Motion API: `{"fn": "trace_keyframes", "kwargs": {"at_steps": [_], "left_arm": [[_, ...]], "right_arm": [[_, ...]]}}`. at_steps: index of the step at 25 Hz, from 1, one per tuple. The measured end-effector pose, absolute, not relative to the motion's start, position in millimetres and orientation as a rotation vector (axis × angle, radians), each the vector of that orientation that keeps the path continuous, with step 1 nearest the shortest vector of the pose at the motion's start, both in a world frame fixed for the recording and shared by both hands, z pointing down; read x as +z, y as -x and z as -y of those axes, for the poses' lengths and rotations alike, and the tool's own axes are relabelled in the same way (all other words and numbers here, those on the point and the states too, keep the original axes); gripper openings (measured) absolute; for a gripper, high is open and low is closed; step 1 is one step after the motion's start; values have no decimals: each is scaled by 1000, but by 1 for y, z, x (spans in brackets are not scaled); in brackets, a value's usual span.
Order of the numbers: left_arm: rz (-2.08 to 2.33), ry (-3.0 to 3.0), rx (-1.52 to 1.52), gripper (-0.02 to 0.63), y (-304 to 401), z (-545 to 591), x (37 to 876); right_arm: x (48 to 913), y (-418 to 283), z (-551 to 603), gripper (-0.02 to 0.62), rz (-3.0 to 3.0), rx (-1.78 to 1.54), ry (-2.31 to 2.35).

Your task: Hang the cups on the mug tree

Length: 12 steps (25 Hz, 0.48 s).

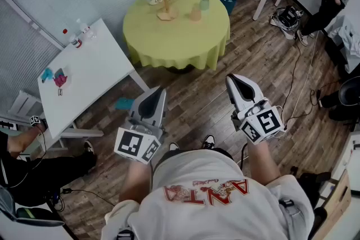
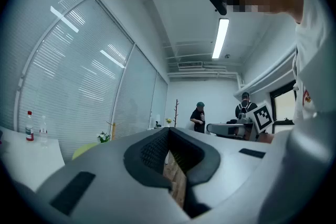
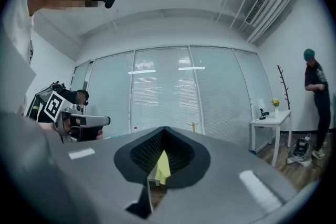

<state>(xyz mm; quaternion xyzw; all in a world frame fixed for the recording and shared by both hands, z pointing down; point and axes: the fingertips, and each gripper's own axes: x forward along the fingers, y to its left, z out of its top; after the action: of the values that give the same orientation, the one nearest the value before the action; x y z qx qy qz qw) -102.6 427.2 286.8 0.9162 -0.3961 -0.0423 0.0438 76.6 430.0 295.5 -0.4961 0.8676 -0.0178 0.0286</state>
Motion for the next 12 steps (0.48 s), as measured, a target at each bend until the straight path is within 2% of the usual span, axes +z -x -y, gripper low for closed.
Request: {"fn": "trace_keyframes", "kwargs": {"at_steps": [12], "left_arm": [[1200,-2802,-102,8,101,-427,287]], "right_arm": [[296,-75,-428,0,-2687,-42,1534]]}}
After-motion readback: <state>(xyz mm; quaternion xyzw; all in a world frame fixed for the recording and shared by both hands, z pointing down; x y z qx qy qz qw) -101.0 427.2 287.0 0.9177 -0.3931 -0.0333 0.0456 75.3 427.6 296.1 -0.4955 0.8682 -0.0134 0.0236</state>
